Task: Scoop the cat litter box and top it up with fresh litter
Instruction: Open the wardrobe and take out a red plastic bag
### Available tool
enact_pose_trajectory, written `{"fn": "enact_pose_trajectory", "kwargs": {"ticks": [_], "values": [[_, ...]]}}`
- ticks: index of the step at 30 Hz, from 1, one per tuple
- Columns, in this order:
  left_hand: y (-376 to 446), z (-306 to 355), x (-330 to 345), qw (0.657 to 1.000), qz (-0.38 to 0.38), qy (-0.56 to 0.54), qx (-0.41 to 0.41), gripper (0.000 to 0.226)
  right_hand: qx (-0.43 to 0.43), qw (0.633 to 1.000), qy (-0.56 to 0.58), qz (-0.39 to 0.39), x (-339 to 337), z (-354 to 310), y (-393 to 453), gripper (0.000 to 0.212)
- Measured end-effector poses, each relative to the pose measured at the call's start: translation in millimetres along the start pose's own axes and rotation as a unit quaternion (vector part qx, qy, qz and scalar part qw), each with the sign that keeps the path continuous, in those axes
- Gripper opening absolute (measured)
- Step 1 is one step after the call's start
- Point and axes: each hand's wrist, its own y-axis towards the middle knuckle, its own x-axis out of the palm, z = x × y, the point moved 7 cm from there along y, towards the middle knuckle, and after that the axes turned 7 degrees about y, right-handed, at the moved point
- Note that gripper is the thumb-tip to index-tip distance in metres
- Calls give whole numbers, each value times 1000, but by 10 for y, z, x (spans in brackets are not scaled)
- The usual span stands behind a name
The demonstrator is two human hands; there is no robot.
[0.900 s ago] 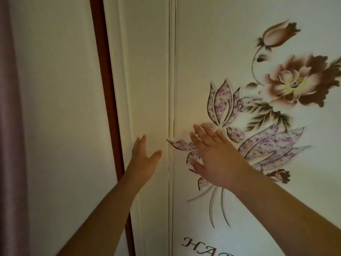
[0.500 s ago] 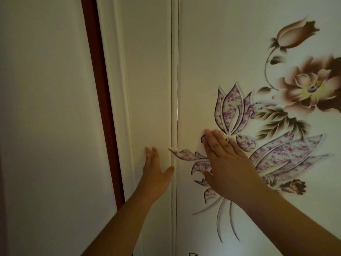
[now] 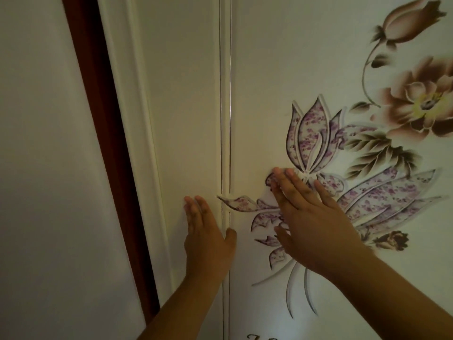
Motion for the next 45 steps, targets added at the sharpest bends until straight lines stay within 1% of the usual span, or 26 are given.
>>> {"fn": "enact_pose_trajectory", "kwargs": {"ticks": [3, 9, 14, 17, 20, 22, 24, 26, 27, 28, 29, 30, 32, 33, 34, 35, 37, 41, 45], "values": [[-25, 10, 3, 1000, -9, 9, 4, 105, 22, 1000, -5, -2, -19, -9, -10, 89], [-58, -60, 10, 999, -25, 31, 31, 109, 82, 997, 2, -3, -20, -138, -33, 96], [-72, -154, 10, 997, -32, 37, 66, 111, 144, 989, 21, 10, -113, -328, -11, 89], [-142, -321, 103, 994, -43, 37, 90, 106, 178, 983, 30, 22, -14, -504, -40, 82], [-128, -486, 69, 990, -50, 26, 127, 92, 184, 982, 46, 13, 90, -697, 7, 81], [-82, -596, -57, 986, -30, 11, 161, 79, 177, 983, 54, 12, 115, -829, 50, 80], [66, -757, -282, 985, 20, -27, 172, 69, 167, 984, 64, 10, 131, -978, 129, 80], [288, -1042, -545, 981, 92, -103, 134, 64, 158, 984, 76, 6, 155, -1146, 214, 81], [407, -1211, -671, 974, 132, -149, 110, 64, 155, 985, 82, 7, 161, -1230, 261, 81], [539, -1377, -777, 965, 158, -189, 89, 66, 150, 985, 87, 10, 161, -1315, 308, 81], [672, -1513, -843, 961, 157, -218, 70, 68, 145, 985, 91, 12, 158, -1401, 358, 81], [806, -1637, -848, 962, 125, -235, 52, 72, 140, 986, 94, 12, 179, -1493, 405, 80], [1031, -1808, -757, 971, 0, -236, 38, 72, 128, 987, 95, 10, 224, -1676, 501, 80], [1107, -1864, -708, 973, -60, -217, 45, 65, 120, 988, 95, 13, 227, -1769, 551, 79], [1153, -1902, -682, 974, -101, -194, 58, 54, 114, 989, 96, 15, 230, -1852, 597, 79], [1177, -1930, -683, 973, -123, -181, 73, 45, 108, 989, 98, 16, 232, -1933, 643, 79], [1178, -1966, -721, 967, -148, -186, 88, 39, 102, 990, 101, 9, 253, -2087, 728, 80], [1127, -1991, -756, 962, -187, -168, 106, 48, 102, 989, 107, -4, 343, -2366, 844, 81], [1158, -1978, -782, 959, -205, -150, 127, 49, 131, 986, 104, -28, 482, -2518, 932, 84]]}}
